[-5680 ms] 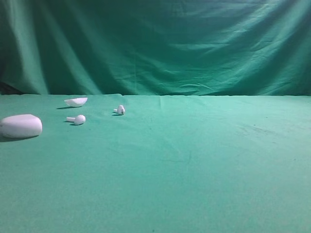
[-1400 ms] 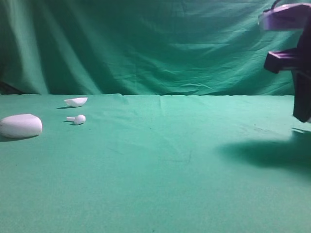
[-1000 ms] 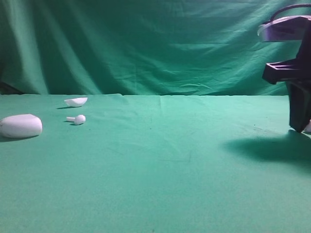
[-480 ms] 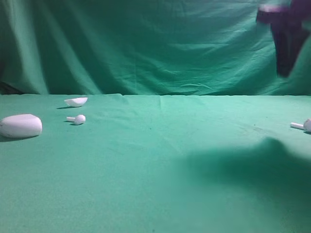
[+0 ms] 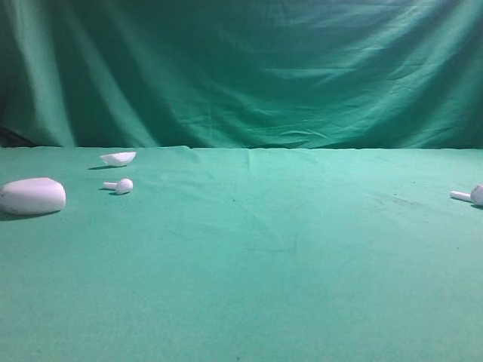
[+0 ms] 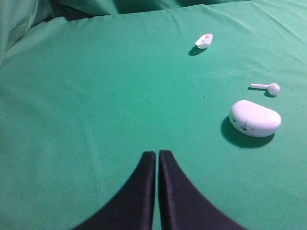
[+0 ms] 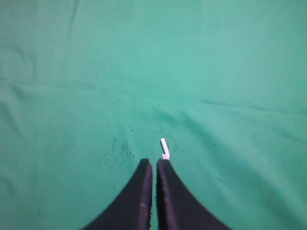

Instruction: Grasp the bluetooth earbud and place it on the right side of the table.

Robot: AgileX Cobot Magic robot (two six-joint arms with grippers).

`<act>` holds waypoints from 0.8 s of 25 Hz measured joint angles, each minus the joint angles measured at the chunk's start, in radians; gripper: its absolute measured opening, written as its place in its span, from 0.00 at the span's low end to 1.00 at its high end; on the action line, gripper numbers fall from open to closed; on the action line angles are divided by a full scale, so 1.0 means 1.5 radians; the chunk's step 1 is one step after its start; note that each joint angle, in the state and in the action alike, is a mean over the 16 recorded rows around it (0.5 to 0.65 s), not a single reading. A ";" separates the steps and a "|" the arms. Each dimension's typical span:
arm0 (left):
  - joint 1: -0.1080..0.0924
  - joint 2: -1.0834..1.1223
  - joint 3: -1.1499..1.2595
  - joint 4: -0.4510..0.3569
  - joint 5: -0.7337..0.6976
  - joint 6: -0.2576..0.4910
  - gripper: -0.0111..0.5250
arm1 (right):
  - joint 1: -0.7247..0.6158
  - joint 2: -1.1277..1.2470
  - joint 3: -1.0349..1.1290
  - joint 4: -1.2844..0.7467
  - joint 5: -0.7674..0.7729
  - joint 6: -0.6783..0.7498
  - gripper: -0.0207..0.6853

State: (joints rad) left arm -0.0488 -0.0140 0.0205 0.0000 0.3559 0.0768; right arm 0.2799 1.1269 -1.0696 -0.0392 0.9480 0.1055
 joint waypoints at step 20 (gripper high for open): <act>0.000 0.000 0.000 0.000 0.000 0.000 0.02 | 0.000 -0.586 0.130 0.036 0.067 -0.047 0.03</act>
State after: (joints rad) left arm -0.0488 -0.0140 0.0205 0.0000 0.3559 0.0768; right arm 0.2799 0.2479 -0.8739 0.0151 1.0487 0.0347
